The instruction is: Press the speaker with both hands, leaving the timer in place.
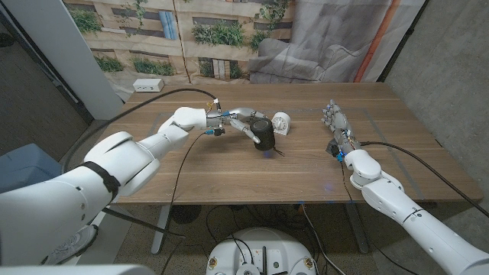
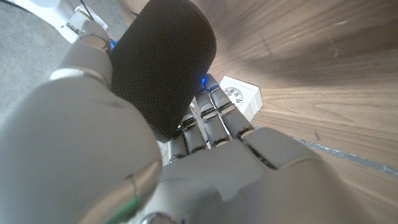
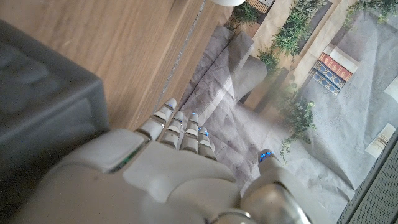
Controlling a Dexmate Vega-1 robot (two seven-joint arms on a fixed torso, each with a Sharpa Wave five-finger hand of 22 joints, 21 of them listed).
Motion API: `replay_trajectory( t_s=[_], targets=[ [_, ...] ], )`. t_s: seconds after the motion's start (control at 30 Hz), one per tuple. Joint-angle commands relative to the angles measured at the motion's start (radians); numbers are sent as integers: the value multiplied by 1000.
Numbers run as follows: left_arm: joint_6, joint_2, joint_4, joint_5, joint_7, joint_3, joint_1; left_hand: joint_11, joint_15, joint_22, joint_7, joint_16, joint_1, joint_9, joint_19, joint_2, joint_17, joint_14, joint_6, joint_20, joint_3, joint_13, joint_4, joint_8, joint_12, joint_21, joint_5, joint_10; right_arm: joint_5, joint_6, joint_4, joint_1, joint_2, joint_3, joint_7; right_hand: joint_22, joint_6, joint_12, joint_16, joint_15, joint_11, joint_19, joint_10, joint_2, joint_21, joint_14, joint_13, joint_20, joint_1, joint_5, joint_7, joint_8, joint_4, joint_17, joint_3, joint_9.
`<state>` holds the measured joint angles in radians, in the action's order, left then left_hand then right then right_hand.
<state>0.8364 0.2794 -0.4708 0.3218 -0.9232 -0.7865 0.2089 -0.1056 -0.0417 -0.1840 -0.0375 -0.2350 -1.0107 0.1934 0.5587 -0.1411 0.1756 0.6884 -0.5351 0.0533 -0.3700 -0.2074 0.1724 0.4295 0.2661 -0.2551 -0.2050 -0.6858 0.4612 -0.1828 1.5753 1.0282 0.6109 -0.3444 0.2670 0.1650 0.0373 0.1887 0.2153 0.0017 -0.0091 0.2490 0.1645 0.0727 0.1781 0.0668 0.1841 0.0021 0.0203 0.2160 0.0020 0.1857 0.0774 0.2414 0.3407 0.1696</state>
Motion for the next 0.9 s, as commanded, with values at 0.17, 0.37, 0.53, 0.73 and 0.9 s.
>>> replay_trajectory(
  t_s=[0.17,0.37,0.53,0.73,0.9],
  targets=[
    [-183,-64,40,122,-169,82,-8,-64,-170,-5,28,9,-105,2,-3,156,-1,29,-102,113,-22,-6,-11,-3,0,3,-5,-67,-68,3,43,-7,54,-6,-10,2,10,6,8,-4,5,9,14,16,11,15,3,-5,9,8,1,5,3,3,2,6],
    [-264,-92,67,156,-213,112,-14,-63,-169,-5,30,12,-102,2,-2,158,-2,33,-108,114,-23,-6,-12,-3,1,3,-6,-71,-105,12,80,6,89,-4,-11,2,15,9,11,-5,3,17,23,12,13,23,3,-9,11,8,1,6,1,2,1,6],
    [-308,-106,87,152,-232,114,-29,-65,-172,-5,27,16,-103,2,-3,153,-2,33,-98,115,-21,-7,-8,-9,-4,3,-6,-65,-166,0,98,21,106,-4,19,1,22,14,13,-9,6,26,39,2,15,35,3,-7,14,8,0,7,-5,-1,-2,6],
    [-384,-129,105,145,-231,113,-45,-67,-174,-5,27,16,-110,3,-2,153,1,35,-103,116,-19,-8,-3,-9,-2,4,-6,-73,-208,-39,99,35,136,-4,-5,1,33,16,15,-7,8,39,48,-11,18,47,3,-5,22,7,-1,10,-15,-5,-4,6],
    [-451,-146,113,137,-214,109,-58,-69,-175,-5,25,17,-114,3,-2,154,2,34,-111,116,-19,-8,-2,-8,-2,4,-6,-76,-247,-21,137,54,182,-1,-23,1,36,15,16,-8,8,46,53,-30,18,56,3,-2,30,6,-1,9,-28,-9,-9,6]
  ],
)
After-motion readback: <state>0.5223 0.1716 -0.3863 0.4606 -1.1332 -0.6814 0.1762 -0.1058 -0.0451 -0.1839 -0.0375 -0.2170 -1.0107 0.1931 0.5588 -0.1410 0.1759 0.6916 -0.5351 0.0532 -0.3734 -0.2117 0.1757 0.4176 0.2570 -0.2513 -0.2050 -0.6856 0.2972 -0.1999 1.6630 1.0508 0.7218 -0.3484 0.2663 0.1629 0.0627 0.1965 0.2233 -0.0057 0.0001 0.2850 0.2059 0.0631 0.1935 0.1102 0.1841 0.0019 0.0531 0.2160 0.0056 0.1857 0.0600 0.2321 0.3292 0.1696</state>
